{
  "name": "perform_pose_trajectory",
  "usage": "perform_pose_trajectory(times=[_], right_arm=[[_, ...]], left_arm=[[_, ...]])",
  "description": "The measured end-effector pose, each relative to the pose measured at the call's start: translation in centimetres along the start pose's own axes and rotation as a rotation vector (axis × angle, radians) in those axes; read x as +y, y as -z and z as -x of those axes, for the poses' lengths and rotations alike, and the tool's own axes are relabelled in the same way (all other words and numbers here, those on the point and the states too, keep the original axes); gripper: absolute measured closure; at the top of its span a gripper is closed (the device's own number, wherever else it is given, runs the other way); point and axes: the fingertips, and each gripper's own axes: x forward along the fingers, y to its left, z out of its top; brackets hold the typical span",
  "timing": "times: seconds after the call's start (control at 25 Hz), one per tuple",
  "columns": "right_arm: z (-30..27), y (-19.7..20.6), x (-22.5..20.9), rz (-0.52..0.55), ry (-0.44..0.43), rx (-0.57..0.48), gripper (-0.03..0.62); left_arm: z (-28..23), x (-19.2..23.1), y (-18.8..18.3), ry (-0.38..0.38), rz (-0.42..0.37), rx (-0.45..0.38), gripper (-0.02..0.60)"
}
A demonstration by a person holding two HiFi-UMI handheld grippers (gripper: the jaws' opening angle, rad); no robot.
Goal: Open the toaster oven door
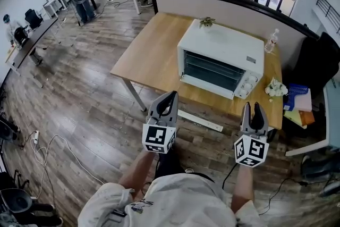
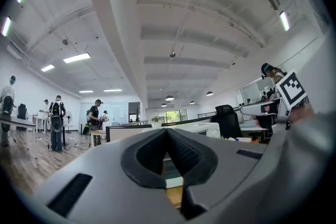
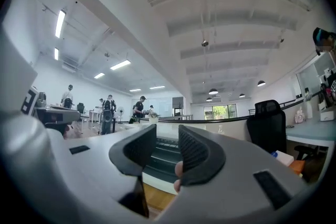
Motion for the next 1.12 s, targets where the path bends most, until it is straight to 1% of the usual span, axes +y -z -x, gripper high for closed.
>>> perform_pose_trajectory(times=[0.12,0.24,0.52,0.84,1.12], right_arm=[[-0.1,-2.0,-0.7,0.013,0.021,-0.051,0.447],[-0.5,-3.1,-0.8,0.0,0.026,-0.081,0.447],[-0.7,-3.1,-0.2,0.003,0.028,-0.08,0.447],[-0.8,-2.2,-0.3,-0.004,0.033,-0.058,0.447],[-0.9,-1.5,-0.4,-0.011,0.038,-0.042,0.448]], left_arm=[[-0.2,-0.2,-1.4,0.023,-0.019,-0.065,0.571],[-0.2,0.0,-1.7,0.017,-0.041,-0.091,0.571],[-0.4,0.3,-2.1,0.019,-0.045,-0.098,0.571],[-0.6,0.6,-1.3,0.013,-0.031,-0.083,0.571],[-1.0,0.5,-0.8,0.023,-0.026,-0.072,0.572]])
